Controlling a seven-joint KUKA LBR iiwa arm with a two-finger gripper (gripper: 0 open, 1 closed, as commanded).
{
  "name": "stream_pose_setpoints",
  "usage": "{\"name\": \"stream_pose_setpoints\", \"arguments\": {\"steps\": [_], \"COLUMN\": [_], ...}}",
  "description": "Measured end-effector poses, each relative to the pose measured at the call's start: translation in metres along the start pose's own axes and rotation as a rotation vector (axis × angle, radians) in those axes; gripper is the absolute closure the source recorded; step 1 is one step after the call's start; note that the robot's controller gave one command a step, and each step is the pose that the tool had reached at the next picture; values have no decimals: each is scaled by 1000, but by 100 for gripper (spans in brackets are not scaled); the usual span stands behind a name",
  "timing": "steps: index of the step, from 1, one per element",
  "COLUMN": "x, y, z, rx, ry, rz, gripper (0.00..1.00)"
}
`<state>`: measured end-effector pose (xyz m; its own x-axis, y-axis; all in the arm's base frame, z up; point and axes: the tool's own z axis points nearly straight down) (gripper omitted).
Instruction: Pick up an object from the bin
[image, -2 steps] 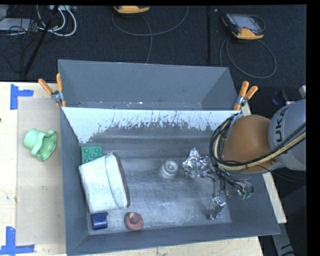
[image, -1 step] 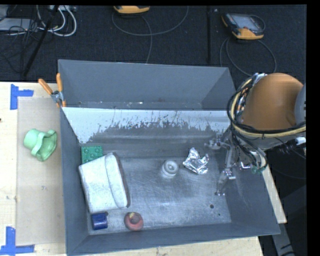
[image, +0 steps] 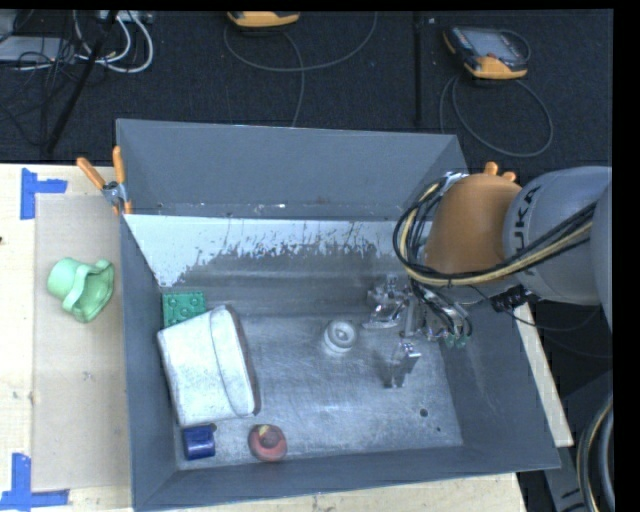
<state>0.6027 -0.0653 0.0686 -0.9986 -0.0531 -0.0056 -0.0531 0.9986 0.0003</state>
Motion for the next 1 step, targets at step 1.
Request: {"name": "stream_pose_setpoints", "arguments": {"steps": [1], "x": [3], "y": [61], "z": [-3], "rx": [0], "ry": [-1], "rz": [130], "gripper": [0]}}
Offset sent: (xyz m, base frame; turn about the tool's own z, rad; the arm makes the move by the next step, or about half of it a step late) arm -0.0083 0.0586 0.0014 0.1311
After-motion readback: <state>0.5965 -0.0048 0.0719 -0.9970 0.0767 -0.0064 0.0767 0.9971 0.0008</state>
